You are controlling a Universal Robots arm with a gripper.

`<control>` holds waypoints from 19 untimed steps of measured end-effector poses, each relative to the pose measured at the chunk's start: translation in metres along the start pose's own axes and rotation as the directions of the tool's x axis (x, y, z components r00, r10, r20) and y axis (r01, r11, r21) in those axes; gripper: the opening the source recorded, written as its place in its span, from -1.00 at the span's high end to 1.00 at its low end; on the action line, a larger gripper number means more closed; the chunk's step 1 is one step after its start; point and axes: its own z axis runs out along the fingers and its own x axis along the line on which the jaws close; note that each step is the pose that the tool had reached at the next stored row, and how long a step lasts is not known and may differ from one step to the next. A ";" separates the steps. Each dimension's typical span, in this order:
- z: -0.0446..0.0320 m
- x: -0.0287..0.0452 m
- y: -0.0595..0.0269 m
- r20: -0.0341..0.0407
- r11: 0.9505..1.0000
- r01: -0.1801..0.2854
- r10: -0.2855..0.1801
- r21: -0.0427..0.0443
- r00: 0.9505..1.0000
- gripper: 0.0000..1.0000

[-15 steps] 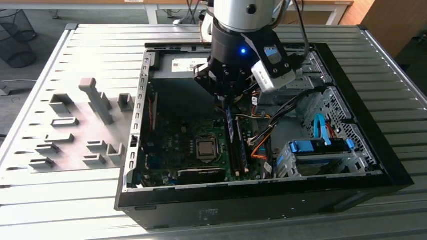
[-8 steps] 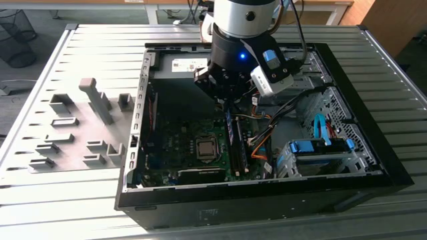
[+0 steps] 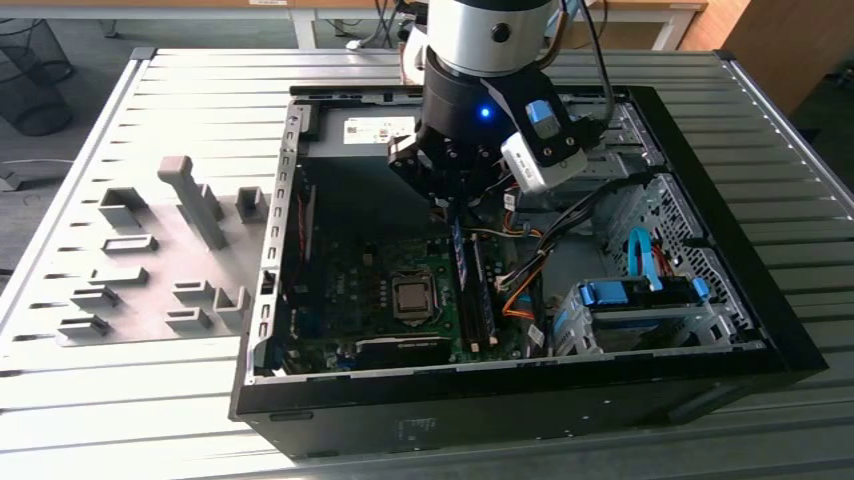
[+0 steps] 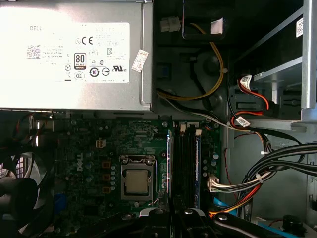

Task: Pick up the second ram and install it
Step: 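Insert the second ram into the second slot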

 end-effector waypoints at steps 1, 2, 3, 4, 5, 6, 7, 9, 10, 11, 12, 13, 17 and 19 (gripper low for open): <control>0.0000 0.0000 0.0000 0.000 1.000 0.000 0.000 0.000 1.000 0.72; 0.0000 0.0000 0.0000 0.000 1.000 0.000 0.000 0.000 1.000 0.72; 0.0000 0.0000 0.0000 0.000 1.000 0.000 0.000 0.000 1.000 0.72; 0.0001 0.0000 0.0000 0.000 1.000 0.001 -0.001 0.000 1.000 0.72; 0.0009 -0.0001 0.0001 0.000 1.000 0.006 -0.006 0.000 1.000 0.72; 0.0017 -0.0002 0.0001 0.000 1.000 0.020 -0.020 0.000 1.000 0.72; 0.0027 -0.0011 0.0000 0.000 0.999 0.032 -0.032 0.000 0.999 0.72; 0.0047 -0.0029 0.0001 0.000 0.999 0.034 -0.034 0.000 0.999 0.72; 0.0059 -0.0032 0.0001 0.000 0.999 0.034 -0.034 0.000 0.999 0.72; 0.0077 -0.0034 0.0001 0.000 0.999 0.034 -0.034 0.000 0.999 0.72; 0.0095 -0.0036 0.0001 0.000 0.999 0.033 -0.033 0.000 0.999 0.72; 0.0113 -0.0040 0.0001 0.001 1.000 0.031 -0.031 0.000 1.000 0.72; 0.0185 -0.0053 -0.0001 0.001 1.000 0.019 -0.019 0.000 1.000 0.72; 0.0222 -0.0054 -0.0007 0.001 1.000 0.008 -0.008 0.000 1.000 0.72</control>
